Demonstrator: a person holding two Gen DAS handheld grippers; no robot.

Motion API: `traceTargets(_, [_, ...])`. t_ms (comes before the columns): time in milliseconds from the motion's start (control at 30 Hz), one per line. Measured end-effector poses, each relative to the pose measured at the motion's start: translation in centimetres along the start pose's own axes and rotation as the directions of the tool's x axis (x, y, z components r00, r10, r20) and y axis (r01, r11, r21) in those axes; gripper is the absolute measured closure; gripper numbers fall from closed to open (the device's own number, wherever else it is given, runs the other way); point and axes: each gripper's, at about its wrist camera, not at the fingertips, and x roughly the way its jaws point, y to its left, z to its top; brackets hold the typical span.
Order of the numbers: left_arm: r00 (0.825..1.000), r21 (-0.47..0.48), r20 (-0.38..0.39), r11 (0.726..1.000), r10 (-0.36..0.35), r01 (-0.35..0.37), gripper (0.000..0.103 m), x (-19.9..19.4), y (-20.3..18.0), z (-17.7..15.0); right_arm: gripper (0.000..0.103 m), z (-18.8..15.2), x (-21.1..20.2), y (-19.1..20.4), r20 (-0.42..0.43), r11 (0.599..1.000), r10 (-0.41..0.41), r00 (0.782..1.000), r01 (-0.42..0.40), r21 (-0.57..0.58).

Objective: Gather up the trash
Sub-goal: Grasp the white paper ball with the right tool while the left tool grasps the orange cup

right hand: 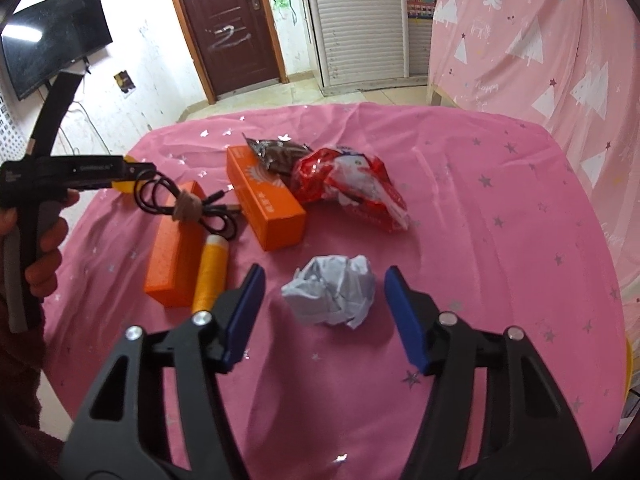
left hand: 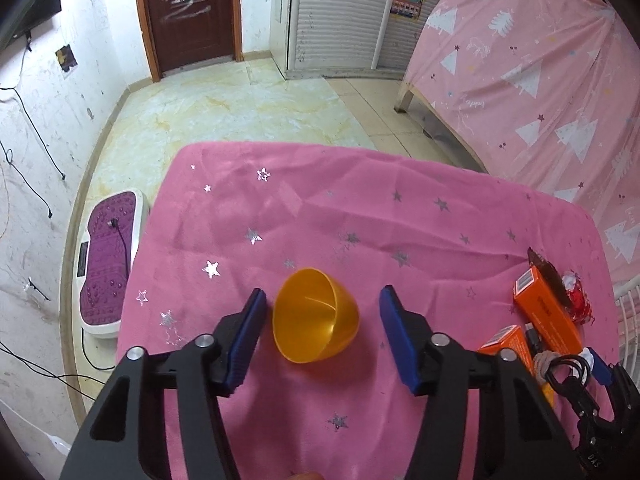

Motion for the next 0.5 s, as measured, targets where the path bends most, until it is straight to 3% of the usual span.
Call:
traceTargets(67, [1.0,-0.003,0.007,1.0,0.006,-0.006,0.067,0.0,0.0,0.0,0.044,-0.1,0.1,0.3,-0.004,1.0,-0.017,1.0,0.017,-0.012])
traceTargets(100, [1.0,0.0,0.013,1.0,0.01,-0.01,0.068,-0.1,0.0,-0.1,0.045,-0.1,0.2,0.6,-0.005,0.999,-0.028,1.0,0.028,-0.017])
traceTargets(267, [1.0,0.007,0.018,1.0,-0.004,0.003,0.068,-0.4,-0.2,-0.7,0.068,-0.3,0.2,1.0,0.0,0.996,-0.086,0.996,0.086,-0.035])
traceTargets(500, [0.999,0.013,0.035,1.0,-0.017,0.016,0.068,-2.0,-1.0,-1.3,0.07,-0.6,-0.3,0.9,0.018,0.996,-0.08,0.997,0.081,-0.035])
